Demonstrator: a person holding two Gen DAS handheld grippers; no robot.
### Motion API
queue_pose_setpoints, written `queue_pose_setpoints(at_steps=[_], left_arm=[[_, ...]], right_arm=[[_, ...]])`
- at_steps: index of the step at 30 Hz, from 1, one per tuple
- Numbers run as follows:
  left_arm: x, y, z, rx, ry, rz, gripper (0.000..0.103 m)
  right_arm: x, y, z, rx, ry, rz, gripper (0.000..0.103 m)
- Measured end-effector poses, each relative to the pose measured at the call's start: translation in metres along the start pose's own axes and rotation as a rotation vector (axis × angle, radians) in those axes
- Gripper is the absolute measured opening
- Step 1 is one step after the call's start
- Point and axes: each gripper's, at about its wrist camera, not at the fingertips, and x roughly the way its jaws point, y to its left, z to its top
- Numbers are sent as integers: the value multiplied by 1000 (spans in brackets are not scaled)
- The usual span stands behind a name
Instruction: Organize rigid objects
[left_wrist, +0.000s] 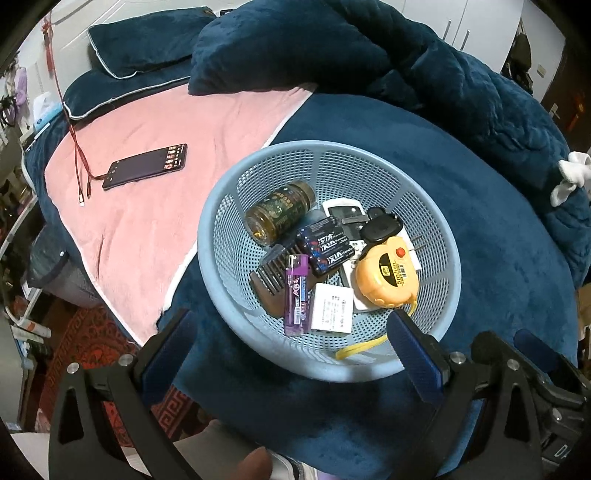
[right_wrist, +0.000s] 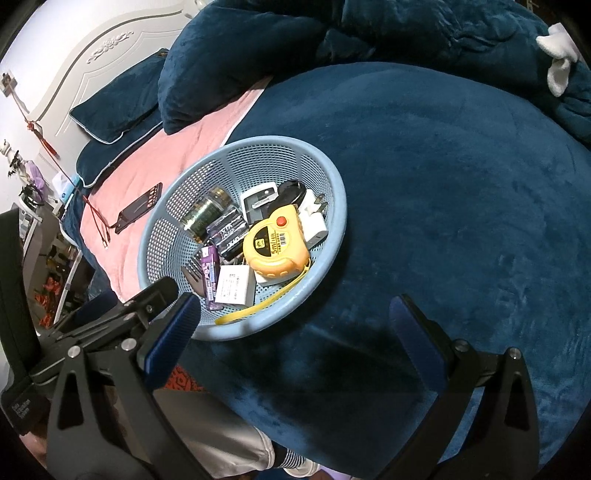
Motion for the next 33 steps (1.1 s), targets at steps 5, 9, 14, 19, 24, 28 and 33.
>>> queue_pose_setpoints(at_steps=[5, 9, 14, 19, 24, 28, 33], left_arm=[[-1, 1, -1, -8, 2, -4, 102], [-1, 1, -2, 8, 3, 10, 102], [-1, -1, -5, 37, -3, 24, 102], [-1, -5, -12, 71, 9, 19, 102], [-3, -13, -17, 92, 4, 8, 102], [-4, -24, -20, 123, 3, 5, 102], [-6, -35, -24, 134, 0, -22, 102]], right_arm=[[-3, 0, -2, -3, -9, -1, 103], [-6, 1, -3, -9, -15, -12, 103], [-7, -4, -6, -4, -15, -48, 103], [-5, -11, -11, 0, 3, -81, 103], [-8, -13, -17, -1, 5, -80, 103], [-12, -18, -23, 9, 2, -83, 103], [-19, -29, -27, 37, -8, -85, 103]])
